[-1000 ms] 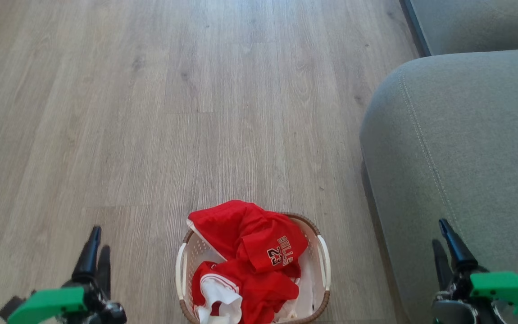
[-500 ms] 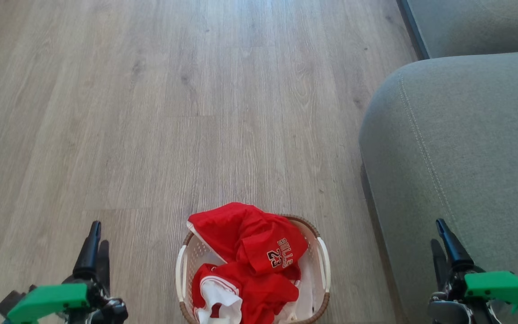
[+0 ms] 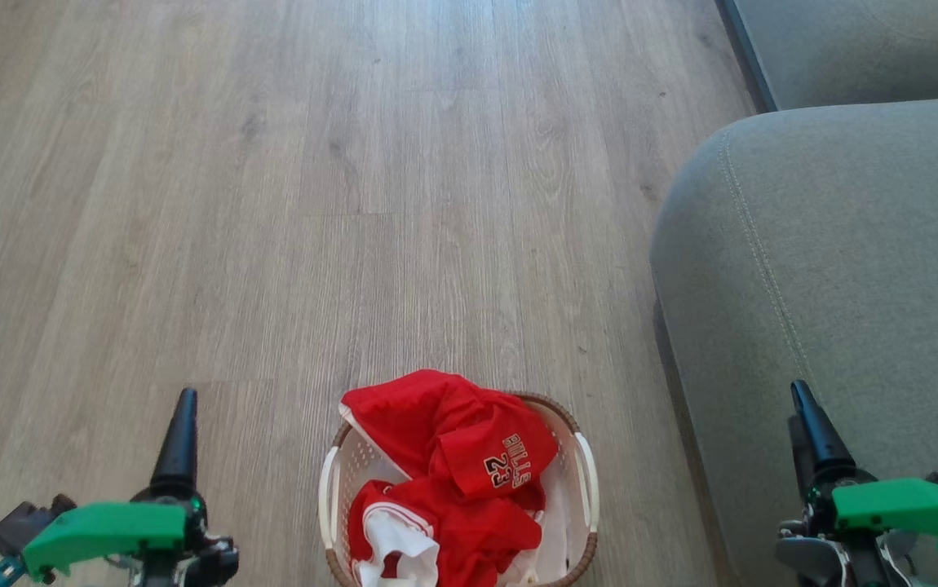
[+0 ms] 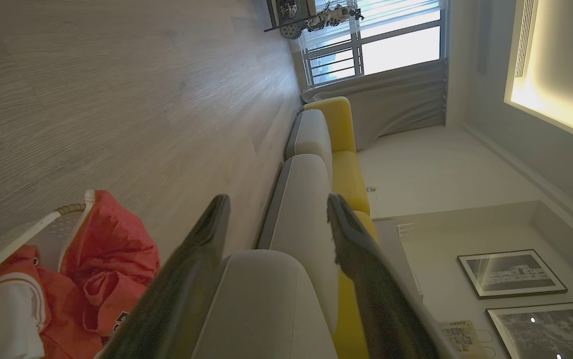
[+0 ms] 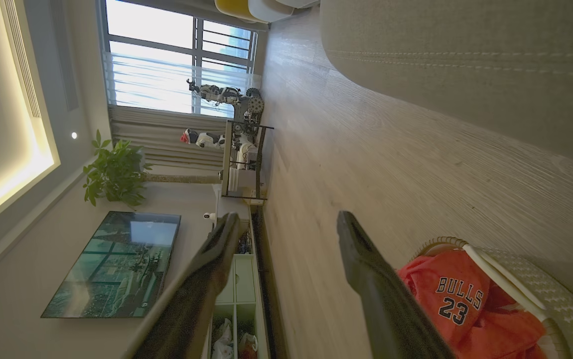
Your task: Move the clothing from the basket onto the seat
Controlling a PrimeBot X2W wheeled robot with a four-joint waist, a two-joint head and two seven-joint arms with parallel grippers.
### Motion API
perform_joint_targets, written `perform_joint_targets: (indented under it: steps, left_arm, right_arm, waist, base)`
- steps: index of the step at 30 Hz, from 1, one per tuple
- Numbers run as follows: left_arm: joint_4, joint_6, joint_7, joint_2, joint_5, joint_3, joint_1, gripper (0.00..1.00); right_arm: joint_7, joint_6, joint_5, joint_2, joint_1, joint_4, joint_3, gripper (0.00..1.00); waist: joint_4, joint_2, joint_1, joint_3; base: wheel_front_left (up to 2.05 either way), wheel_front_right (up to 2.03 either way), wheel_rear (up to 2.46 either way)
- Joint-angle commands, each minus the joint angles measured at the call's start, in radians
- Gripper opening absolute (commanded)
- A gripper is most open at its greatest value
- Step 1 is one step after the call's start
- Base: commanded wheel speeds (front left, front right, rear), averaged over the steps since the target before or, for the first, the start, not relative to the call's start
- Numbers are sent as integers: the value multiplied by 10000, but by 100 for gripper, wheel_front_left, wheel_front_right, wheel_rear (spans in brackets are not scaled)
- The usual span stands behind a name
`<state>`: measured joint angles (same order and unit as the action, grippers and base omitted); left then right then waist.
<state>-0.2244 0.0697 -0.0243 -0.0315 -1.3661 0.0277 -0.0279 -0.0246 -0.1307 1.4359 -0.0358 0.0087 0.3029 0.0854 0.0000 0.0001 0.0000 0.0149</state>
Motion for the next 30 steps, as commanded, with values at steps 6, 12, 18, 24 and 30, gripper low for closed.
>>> perform_joint_targets:
  steps: [6, 12, 18, 24, 30]
  left_arm:
    - [685, -141, 256, -111, 1024, -153, 224, 100]
    - [899, -288, 435, -116, 1869, -286, 173, 100]
    - [1047, -353, 613, -121, 2965, -368, 107, 100]
    - [1149, -416, 791, -126, 4054, -451, -16, 100]
    - [1243, -587, 970, -132, 5018, -534, -165, 100]
  right_arm:
    - [279, -1, -1062, -81, -404, -714, -196, 100]
    - [456, -1, -2193, -85, -387, -1033, -321, 100]
    - [633, -1, -3438, -90, -363, -1276, -546, 100]
    - [809, -1, -4531, -94, -330, -1417, -760, 100]
    - [987, -1, -5443, -98, -312, -1466, -913, 100]
  waist:
    - [5, -1, 0, 20]
    - [12, -1, 0, 36]
    - [13, -1, 0, 51]
    - [14, -1, 0, 72]
    - [25, -1, 0, 96]
  base:
    - [0, 0, 0]
    - [0, 0, 0]
    - [0, 0, 0]
    - [0, 0, 0]
    - [0, 0, 0]
